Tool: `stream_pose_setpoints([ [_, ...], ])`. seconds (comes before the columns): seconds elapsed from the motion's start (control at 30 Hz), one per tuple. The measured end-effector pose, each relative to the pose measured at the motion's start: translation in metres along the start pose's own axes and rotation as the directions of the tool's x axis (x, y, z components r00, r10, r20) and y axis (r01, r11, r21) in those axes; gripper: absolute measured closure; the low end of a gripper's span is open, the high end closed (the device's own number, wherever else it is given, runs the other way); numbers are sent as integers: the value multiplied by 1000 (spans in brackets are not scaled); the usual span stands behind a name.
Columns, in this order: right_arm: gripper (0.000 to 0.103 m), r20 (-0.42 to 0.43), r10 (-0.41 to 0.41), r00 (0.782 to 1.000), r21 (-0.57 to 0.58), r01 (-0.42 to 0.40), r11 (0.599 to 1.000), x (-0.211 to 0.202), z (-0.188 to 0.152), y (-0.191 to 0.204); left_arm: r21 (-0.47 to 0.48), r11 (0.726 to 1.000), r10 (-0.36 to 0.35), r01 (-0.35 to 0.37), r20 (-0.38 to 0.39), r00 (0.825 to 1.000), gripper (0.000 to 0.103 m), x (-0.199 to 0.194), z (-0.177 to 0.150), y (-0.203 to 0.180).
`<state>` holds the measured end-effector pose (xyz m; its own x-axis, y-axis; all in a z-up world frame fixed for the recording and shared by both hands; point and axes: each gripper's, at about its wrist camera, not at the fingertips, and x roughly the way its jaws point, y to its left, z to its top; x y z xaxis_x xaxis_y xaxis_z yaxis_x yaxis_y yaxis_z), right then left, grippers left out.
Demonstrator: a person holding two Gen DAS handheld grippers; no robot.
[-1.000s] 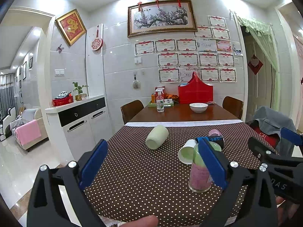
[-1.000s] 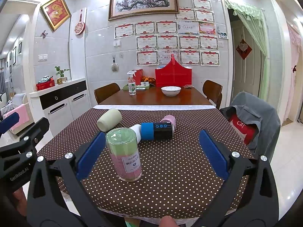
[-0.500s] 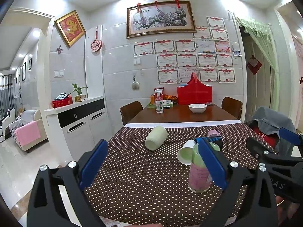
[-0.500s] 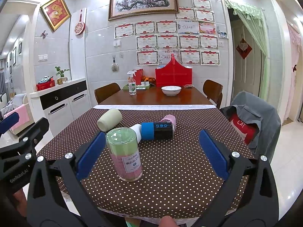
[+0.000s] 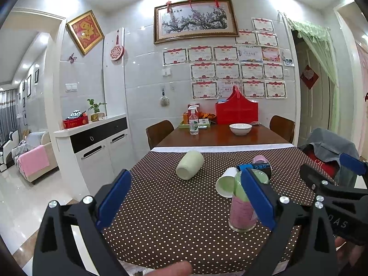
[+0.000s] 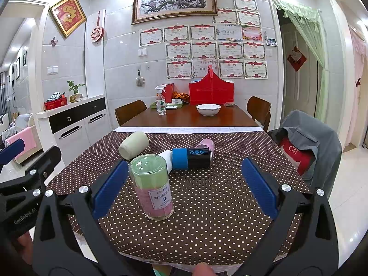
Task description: Flip cup upside down
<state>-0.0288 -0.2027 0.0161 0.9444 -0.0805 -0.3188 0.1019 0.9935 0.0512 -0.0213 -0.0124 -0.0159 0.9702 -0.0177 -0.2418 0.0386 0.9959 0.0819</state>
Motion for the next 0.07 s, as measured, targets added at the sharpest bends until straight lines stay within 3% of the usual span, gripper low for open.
stream_pose_setpoints([
  [0.07, 6, 1, -1, 1000, 0, 1, 1000, 0, 0, 1, -4, 1000, -2, 2, 1, 1000, 8, 0, 0, 0],
])
